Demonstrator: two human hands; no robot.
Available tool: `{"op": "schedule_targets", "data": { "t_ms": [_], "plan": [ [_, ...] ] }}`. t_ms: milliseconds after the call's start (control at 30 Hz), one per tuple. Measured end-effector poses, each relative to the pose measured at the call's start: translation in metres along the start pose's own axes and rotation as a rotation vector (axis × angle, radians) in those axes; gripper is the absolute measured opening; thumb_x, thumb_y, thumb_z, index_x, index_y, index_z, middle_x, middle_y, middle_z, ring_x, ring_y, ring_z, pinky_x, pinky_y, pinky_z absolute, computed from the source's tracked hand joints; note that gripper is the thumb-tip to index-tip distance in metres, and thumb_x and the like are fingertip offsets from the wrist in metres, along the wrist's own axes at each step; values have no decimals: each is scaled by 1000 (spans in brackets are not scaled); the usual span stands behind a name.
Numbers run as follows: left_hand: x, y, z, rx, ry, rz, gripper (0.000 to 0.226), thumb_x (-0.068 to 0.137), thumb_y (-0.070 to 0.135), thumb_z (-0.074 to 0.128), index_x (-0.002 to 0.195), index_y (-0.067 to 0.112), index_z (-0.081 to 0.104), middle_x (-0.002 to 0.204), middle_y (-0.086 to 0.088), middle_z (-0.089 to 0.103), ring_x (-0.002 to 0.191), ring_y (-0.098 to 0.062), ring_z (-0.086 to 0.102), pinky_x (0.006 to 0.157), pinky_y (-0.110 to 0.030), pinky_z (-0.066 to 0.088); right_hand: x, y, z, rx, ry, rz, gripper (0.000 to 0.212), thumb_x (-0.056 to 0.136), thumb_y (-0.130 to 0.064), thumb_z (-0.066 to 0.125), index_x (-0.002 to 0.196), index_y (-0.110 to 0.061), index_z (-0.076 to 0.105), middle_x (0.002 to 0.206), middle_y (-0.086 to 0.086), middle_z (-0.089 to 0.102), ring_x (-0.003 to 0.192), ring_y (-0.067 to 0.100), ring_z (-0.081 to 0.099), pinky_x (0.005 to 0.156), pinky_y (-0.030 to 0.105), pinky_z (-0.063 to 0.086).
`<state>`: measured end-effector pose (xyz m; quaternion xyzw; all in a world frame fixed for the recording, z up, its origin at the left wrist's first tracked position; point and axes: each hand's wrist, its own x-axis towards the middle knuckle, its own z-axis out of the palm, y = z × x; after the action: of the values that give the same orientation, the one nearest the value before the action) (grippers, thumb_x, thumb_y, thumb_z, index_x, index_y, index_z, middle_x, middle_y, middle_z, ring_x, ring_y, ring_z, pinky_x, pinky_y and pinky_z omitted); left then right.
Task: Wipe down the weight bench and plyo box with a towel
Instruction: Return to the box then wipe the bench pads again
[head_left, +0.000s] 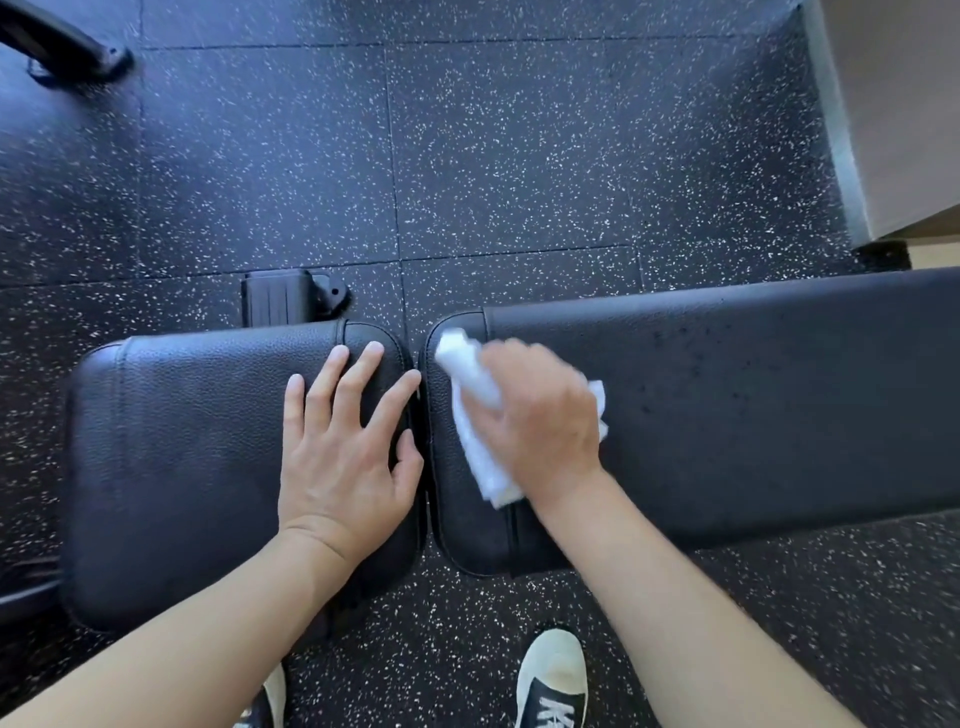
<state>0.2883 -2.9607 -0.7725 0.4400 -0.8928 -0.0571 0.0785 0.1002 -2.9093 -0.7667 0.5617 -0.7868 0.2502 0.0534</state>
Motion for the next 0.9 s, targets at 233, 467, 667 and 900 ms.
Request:
{"op": "schedule_targets", "data": {
  "t_ms": [233, 467, 667, 900],
  "plan": [
    [-1, 2, 2, -12, -1, -4, 56, 91, 35, 53, 145, 25, 62, 164, -11, 41, 154, -40, 33, 127, -64, 17, -98, 8, -42, 66, -102, -266, 23, 94, -21, 62, 72, -16, 64, 67, -2, 38, 60, 20, 35, 49, 36, 32],
    [1, 3, 1, -20, -6, -9, 56, 90, 35, 52, 145, 26, 62, 163, -11, 42, 154, -40, 33, 128, -62, 14, 26, 24, 8, 1, 47, -15, 20, 88, -23, 63, 70, -20, 56, 63, -1, 49, 56, 24, 50, 50, 37, 38],
    [2, 4, -1, -18, 6, 2, 55, 91, 36, 52, 144, 26, 64, 162, -11, 43, 153, -40, 34, 127, -63, 17, 64, 27, 17, 89, 28, 84, 38, 87, -30, 74, 64, -20, 46, 59, 1, 50, 52, 30, 50, 49, 34, 39],
    [0, 1, 1, -28, 9, 7, 54, 92, 35, 54, 145, 26, 63, 163, -11, 42, 154, -39, 33, 128, -63, 15, -26, 20, -37, 135, -158, 319, 59, 96, -62, 55, 61, -25, 26, 55, -7, 30, 55, 21, 37, 56, 34, 32]
  ]
}}
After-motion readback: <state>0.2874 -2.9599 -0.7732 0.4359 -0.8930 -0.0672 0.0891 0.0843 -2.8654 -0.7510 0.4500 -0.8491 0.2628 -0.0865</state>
